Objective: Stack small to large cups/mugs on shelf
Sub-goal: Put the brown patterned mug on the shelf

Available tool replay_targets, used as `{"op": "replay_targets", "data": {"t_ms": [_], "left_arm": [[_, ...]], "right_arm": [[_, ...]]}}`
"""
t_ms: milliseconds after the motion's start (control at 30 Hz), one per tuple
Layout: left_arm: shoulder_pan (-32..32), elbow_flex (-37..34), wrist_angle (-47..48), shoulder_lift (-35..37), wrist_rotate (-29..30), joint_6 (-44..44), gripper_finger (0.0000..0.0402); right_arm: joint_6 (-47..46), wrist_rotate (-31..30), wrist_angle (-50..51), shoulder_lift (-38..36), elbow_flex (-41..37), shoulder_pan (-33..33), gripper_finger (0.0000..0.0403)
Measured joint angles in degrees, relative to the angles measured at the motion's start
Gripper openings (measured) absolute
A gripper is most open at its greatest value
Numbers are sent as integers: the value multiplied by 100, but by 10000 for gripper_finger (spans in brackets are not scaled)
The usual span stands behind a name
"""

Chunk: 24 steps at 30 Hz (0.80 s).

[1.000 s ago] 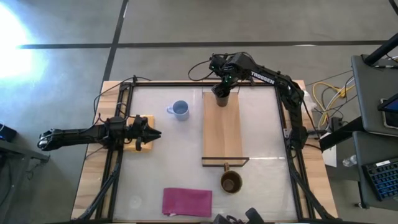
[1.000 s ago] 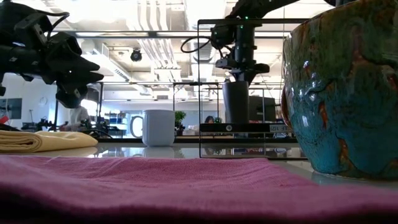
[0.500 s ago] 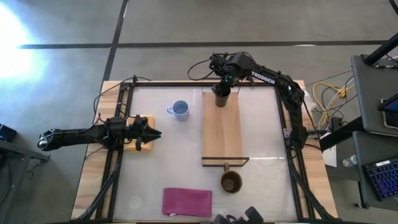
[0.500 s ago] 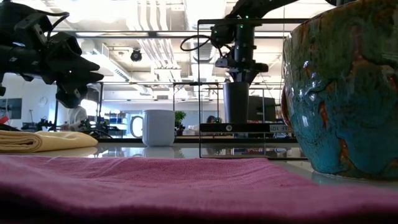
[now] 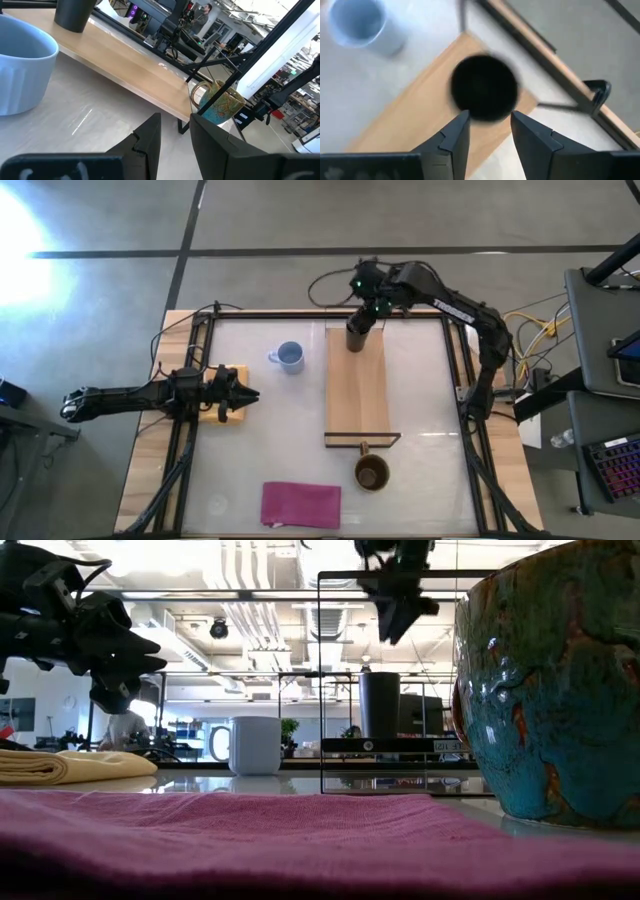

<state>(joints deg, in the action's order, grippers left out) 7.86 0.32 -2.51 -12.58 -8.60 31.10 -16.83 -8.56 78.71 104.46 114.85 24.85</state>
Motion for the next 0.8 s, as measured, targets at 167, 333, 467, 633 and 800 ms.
{"op": "replay_targets", "data": {"t_ms": [167,333,467,633,800], "left_arm": [[-2,0,-2,-2,0,2,89],[0,0,0,-2,1,0,89],[0,0,0,-2,2,2,89],[0,0,1,-8,2,1,89],[-2,0,-4,0,0,0,89]], "right_arm": [[-202,-41,1097,-280,-5,-826,137],[-1130,-220,1129,-728,-278,-1877,137],[-2600,-326,1140,-1214,-659,-2811,137],[-4994,-332,1122,-1659,-1215,-4104,137],[-7413,-181,1136,-1824,-1704,-5139,137]]}}
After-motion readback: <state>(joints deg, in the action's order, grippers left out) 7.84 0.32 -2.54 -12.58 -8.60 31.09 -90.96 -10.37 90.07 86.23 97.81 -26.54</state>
